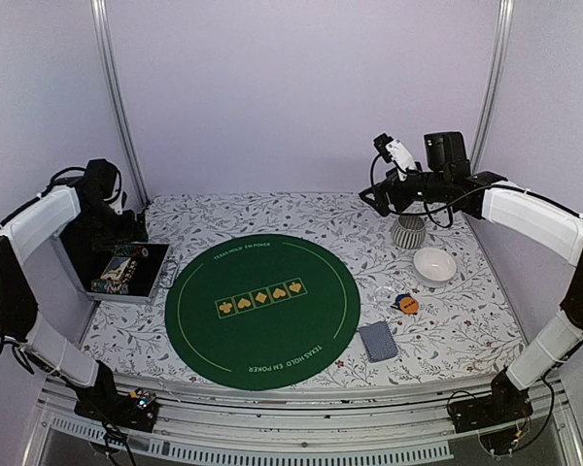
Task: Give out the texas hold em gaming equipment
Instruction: Pick up the dealer button from the center of the board.
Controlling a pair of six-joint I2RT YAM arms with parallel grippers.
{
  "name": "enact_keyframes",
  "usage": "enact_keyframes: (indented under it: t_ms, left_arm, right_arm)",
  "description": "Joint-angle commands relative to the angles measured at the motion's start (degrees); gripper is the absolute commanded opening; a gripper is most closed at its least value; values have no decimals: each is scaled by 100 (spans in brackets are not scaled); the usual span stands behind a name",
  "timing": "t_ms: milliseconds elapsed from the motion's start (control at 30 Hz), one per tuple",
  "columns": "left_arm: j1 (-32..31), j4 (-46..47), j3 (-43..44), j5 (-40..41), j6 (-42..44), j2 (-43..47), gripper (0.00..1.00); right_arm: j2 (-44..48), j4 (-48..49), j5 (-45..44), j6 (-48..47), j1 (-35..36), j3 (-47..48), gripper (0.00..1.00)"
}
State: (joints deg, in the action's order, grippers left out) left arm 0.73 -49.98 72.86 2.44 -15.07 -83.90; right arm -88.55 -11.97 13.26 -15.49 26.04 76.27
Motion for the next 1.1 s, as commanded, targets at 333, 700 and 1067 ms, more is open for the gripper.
enact_keyframes:
  t_ms: [333, 700, 1067]
  left_arm:
    - [171, 490, -355, -139, 45, 270, 95]
    - [89, 926, -658, -529, -5, 826, 92]
    - [-230, 1219, -888, -605, 55, 1039, 92]
  right_arm:
    - [-1486, -2696, -1081, 671, 292, 1030, 99]
    - [-2248, -4069, -1384, 1205, 520, 1108, 99]
    - [-2657, -4491, -1288, 1446, 524, 1113, 99]
